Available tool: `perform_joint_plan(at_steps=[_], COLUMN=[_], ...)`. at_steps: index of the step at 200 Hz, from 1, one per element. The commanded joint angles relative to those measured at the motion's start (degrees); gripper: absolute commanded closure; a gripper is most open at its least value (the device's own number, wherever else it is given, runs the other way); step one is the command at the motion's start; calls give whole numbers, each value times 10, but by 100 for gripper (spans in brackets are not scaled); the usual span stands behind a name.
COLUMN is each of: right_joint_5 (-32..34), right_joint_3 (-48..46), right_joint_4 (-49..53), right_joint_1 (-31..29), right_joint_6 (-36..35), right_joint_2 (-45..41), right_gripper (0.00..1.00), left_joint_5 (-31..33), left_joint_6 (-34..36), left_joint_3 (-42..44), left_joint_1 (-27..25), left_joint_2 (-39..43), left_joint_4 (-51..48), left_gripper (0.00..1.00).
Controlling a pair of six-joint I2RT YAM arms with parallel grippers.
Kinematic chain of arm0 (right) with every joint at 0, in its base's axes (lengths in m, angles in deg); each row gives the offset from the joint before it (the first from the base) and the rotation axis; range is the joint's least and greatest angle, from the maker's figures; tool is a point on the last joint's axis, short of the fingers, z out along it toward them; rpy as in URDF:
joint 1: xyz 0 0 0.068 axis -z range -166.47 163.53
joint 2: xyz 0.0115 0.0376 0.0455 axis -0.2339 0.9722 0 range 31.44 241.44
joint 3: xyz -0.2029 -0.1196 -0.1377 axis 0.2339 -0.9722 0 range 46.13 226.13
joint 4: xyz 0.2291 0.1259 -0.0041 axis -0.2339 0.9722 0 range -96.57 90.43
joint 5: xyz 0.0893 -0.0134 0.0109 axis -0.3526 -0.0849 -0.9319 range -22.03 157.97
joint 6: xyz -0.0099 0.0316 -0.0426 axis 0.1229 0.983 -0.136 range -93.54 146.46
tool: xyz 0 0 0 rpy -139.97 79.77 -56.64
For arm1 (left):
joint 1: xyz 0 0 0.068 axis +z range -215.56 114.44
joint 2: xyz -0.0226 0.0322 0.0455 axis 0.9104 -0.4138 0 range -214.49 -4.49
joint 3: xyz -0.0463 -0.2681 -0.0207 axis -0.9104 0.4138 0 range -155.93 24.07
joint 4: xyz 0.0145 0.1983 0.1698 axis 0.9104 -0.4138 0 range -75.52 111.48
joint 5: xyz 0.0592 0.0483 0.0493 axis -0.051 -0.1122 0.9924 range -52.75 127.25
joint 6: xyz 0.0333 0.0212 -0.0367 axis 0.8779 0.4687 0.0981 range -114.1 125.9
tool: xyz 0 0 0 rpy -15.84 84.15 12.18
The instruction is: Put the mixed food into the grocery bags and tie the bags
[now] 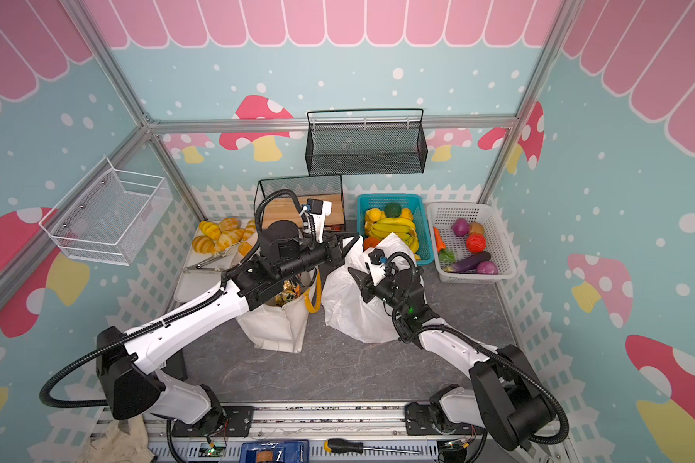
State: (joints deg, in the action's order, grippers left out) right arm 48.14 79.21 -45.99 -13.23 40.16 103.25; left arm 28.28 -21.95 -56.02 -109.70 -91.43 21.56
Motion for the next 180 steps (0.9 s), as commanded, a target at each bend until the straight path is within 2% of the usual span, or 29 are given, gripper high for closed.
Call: perform_joint_plan(at_steps=[1, 20, 42, 55, 77, 117, 140, 180], right_joint_5=[43, 41, 4, -9, -3, 85, 102, 187], right_joint_3=[11, 21, 60, 87, 134, 207, 214, 220], right_joint_4=[84, 169, 264, 316, 386, 471, 493, 542], right_joint_1=[-4, -4, -4, -4, -4, 2, 14, 31], right_joint_6=[-31, -59, -83, -96, -118, -150, -155, -172], right_joint_2=[-66, -126, -172, -191, -218, -247, -263, -299], right_gripper=[50, 41, 27, 22, 21, 21, 21, 20], left_joint_5=[-9, -29, -46, -54, -60, -66, -67, -71], left_joint_6=[9, 12, 19, 18, 22, 26, 30, 36], left_joint_3=[-16, -16, -19, -20, -23, -27, -29, -38], left_joint_1=[21, 36, 49, 55, 64, 73, 74, 79], left_joint_2=[-10, -10, -12, -13, -11, -4, -3, -3], left_joint_4=[-18, -17, -20, -21, -28, -46, -52, -65], left_gripper=[100, 100, 100, 100, 100, 100, 100, 100])
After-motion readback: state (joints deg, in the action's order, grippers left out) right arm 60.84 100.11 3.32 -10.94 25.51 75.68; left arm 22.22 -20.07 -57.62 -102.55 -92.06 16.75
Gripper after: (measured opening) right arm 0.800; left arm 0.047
